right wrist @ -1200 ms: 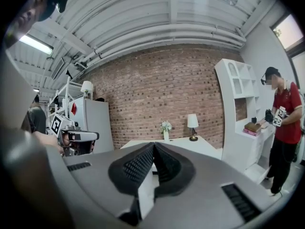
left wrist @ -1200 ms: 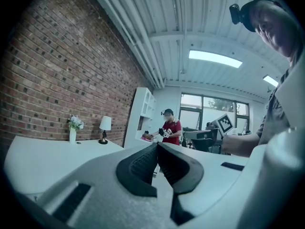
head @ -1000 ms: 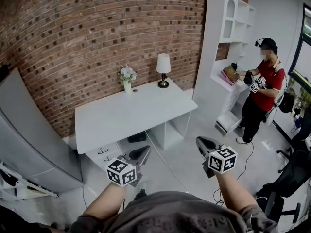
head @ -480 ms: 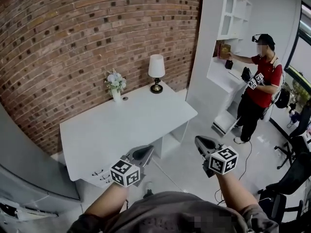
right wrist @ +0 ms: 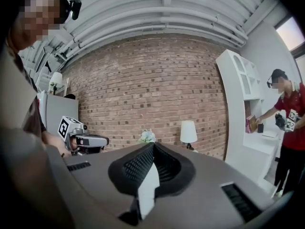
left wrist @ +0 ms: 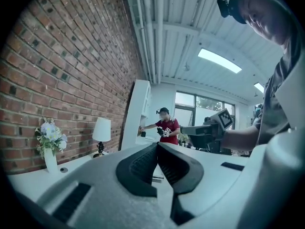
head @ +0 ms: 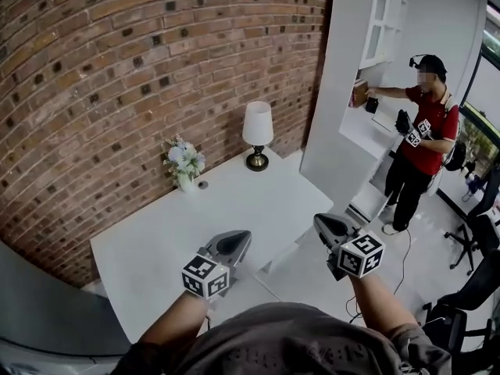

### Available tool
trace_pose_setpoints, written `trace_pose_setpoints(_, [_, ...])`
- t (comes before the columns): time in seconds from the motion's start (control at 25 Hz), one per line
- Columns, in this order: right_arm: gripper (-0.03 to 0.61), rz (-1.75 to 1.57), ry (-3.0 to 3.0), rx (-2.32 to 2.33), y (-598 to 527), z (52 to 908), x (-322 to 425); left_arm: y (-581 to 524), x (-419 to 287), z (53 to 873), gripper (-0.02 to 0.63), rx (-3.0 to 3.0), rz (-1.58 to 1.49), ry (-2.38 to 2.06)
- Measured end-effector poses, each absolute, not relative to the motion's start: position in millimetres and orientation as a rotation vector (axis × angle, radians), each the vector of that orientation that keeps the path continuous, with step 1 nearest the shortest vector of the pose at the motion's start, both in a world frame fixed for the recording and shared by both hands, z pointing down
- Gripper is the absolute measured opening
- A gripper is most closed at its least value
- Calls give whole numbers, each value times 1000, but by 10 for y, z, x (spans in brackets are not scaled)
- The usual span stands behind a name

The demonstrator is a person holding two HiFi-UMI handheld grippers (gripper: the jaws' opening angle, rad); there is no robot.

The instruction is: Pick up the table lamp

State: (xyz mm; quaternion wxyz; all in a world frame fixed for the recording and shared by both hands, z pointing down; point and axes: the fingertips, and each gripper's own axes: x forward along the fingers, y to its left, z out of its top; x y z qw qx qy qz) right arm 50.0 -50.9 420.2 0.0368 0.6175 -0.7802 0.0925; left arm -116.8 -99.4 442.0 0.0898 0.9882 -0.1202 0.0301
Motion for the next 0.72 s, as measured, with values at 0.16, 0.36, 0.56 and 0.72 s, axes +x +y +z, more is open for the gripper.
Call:
trace_pose_setpoints(0.16, [-6,307,-2380,1907,-893,4238,562,-1390,-1130,4505,5,2920,102,-345])
trace_pose_setpoints(0.36, [-6,335,-2371,1888,-1184,4354,706,-1687,-1009,4589,5,2906,107,-356])
trace_pose_setpoints(0.56, [-6,339,-2397,1863,-1435,4457,960,-1903,-846,4659,5,2907,117,-404])
trace_pose_setpoints(0.72, [-6,330,-2469,1784,-1718,4522,1169,-2078,-700,4726,5,2898,132,-511])
